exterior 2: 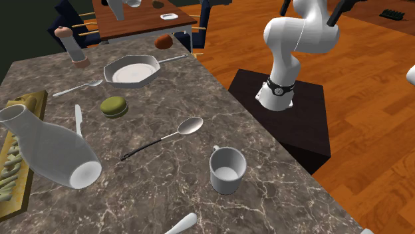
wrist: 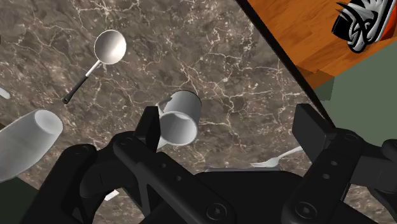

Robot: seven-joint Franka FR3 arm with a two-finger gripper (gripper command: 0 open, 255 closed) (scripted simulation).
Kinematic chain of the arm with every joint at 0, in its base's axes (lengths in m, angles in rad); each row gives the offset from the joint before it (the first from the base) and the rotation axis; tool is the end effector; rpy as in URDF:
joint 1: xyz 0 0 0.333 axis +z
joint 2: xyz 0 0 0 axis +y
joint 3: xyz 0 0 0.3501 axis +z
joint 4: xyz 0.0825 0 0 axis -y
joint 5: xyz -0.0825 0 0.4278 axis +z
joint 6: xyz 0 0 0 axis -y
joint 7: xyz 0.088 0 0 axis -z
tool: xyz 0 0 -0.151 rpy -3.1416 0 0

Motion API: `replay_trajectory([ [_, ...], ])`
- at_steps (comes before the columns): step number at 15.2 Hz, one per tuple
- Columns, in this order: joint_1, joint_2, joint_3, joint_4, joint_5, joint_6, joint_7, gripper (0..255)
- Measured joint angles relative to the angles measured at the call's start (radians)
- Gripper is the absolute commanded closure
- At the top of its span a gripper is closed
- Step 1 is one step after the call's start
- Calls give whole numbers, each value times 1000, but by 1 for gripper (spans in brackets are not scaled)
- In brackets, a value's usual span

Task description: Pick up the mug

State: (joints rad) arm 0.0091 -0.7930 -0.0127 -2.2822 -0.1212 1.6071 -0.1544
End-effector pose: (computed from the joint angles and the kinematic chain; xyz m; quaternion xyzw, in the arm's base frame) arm 0.3332 -0.0204 0.6158 0.9938 0.0753 0.0543 0.0604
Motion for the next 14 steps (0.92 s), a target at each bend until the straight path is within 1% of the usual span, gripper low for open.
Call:
replay_trajectory([
  [2,0,9,-2,-5,0,13,0,0],
  [5,0,64,-13,-32,-1,88,-2,0],
  [9,0,173,-34,-64,-4,220,-9,0],
  [14,-1,327,-60,-56,-2,356,-24,0],
])
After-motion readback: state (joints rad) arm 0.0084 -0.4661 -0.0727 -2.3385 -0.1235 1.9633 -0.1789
